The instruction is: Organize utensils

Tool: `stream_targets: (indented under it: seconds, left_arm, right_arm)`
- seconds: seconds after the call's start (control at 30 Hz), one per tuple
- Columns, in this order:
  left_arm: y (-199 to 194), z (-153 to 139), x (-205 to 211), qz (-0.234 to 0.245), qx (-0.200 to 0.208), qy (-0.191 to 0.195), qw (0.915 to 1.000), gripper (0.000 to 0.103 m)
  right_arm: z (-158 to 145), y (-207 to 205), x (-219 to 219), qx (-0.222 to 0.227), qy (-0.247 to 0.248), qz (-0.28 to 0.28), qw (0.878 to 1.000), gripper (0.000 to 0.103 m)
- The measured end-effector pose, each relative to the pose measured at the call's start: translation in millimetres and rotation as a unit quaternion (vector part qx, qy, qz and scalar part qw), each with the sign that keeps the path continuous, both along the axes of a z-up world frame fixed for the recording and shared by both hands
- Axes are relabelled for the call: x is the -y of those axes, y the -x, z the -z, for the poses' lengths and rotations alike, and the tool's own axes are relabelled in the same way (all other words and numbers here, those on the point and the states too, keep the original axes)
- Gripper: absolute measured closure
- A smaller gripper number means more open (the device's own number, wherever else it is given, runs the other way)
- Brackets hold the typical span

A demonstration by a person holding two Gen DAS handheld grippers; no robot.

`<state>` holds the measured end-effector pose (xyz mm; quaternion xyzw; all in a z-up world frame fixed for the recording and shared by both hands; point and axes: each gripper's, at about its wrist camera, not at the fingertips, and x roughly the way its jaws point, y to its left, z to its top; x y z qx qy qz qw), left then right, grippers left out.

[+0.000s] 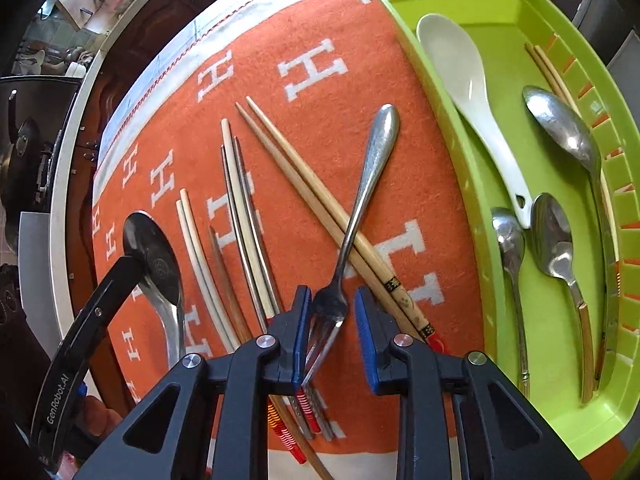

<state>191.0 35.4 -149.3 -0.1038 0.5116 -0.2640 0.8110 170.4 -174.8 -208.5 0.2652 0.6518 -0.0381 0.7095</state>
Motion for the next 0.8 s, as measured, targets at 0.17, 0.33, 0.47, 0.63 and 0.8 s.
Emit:
stream_targets:
  seconds: [0.17, 0.33, 0.47, 0.63, 0.8]
  left_arm:
    - [1.9, 0.0, 0.1, 0.005, 0.002, 0.001, 1.0, 0.103]
    - [1.2, -0.9, -1.1, 0.007, 0.003, 0.01, 0.9999, 0.103]
    - [0.0, -2.0, -0.8, 0.01, 0.004, 0.016, 0.9998, 0.103]
    - [-2.0, -1.6, -2.8, 0.009, 0.004, 0.022, 0.9997, 0.103]
    - [-3.0, -2.2, -5.0, 0.005, 0.002, 0.023, 0.9997, 0.103]
  right_arm:
    - [-0.1, -9.0, -0.8, 0.003, 0.019, 0.015, 1.0, 0.079]
    - [-4.2, -23.6, -3.1, 0.019, 0.063, 0.027, 0.997, 0.079]
    - [-6.5, -30.4, -10.3, 0.038, 0.106, 0.024, 0.993, 0.08]
    - [-4.9, -28.2, -37.0, 0.08, 0.212, -0.018, 0.974, 0.09]
    - [-4.7, -19.7, -37.3, 0.127, 0.199, -0.047, 0.971, 0.098]
